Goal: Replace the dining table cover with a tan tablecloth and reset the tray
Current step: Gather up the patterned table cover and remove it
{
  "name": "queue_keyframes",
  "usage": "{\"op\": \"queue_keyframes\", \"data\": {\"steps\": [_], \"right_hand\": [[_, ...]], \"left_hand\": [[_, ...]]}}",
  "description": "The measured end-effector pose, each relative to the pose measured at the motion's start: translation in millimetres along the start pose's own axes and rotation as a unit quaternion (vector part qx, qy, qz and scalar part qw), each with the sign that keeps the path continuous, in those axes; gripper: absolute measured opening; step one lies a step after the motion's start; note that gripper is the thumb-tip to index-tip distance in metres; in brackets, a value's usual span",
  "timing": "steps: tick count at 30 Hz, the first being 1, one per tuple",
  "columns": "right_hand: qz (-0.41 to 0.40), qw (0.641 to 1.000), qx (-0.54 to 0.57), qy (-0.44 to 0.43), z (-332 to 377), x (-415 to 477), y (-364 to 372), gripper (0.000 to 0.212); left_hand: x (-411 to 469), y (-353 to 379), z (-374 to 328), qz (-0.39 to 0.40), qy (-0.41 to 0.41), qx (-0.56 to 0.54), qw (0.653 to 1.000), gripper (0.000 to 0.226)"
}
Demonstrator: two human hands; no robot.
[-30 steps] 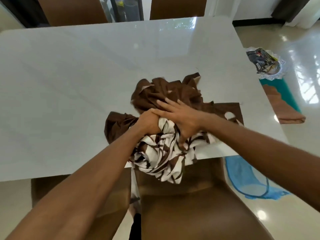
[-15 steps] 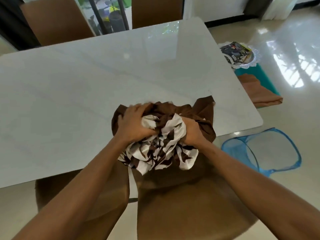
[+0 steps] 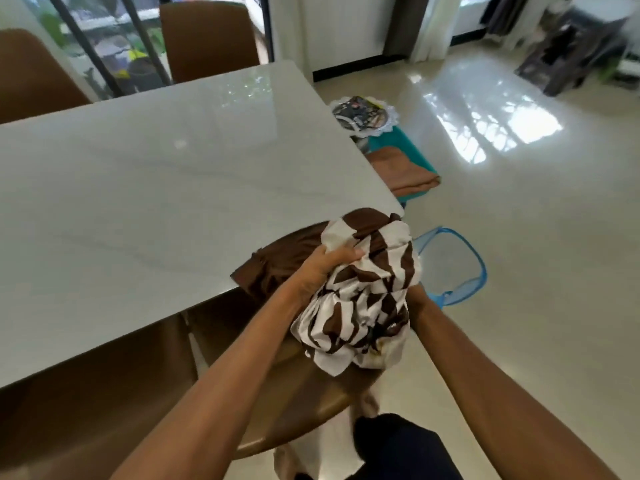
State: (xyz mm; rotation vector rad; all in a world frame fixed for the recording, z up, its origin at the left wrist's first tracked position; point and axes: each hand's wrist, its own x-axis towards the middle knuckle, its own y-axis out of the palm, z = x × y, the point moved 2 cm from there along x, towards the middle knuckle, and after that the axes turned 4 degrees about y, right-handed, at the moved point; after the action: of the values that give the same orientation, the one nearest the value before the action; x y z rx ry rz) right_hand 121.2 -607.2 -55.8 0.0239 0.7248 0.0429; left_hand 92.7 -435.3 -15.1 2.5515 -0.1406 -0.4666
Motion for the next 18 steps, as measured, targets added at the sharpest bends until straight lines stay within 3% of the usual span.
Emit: {"op": "queue_keyframes", "data": {"steps": [3, 5, 7, 9, 11, 14, 15, 18], "right_hand": [[-0.016, 1.000, -0.015, 0.005, 6.8, 17.3, -52.4, 0.038], [-0.022, 1.000, -0.002, 0.020, 16.5, 31.8, -89.2, 0.041], [-0.051, 0.997, 0.031, 0.047, 19.1, 51.0, -128.3, 0.041], [-0.091, 0.992, 0.063, 0.069, 12.1, 79.9, -165.3, 0.042], [-0.101, 0.986, 0.071, 0.108, 7.7, 120.0, -218.0, 0.044], [-0.102, 0.979, 0.131, 0.114, 17.3, 146.5, -260.6, 0.045], [-0.110, 0.974, 0.163, 0.116, 22.4, 158.6, -274.2, 0.044], [-0.132, 0.966, 0.194, 0.109, 44.1, 185.8, -300.1, 0.032]], "left_hand": [[29.0, 42.1, 21.0, 0.006, -0.019, -0.048, 0.999, 0.038], [65.8, 66.5, 43.0, -0.053, -0.043, -0.037, 0.997, 0.016], [104.4, 88.5, 64.9, -0.117, -0.047, -0.008, 0.992, 0.018], [136.0, 107.0, 94.2, -0.155, -0.033, 0.075, 0.985, 0.016], [176.2, 139.8, 130.0, -0.145, -0.015, 0.219, 0.965, 0.037], [201.1, 148.7, 153.1, -0.201, -0.003, 0.385, 0.901, 0.058], [210.1, 145.4, 159.5, -0.206, -0.021, 0.397, 0.894, 0.056], [226.3, 128.6, 178.4, -0.241, -0.102, 0.301, 0.917, 0.035]]}}
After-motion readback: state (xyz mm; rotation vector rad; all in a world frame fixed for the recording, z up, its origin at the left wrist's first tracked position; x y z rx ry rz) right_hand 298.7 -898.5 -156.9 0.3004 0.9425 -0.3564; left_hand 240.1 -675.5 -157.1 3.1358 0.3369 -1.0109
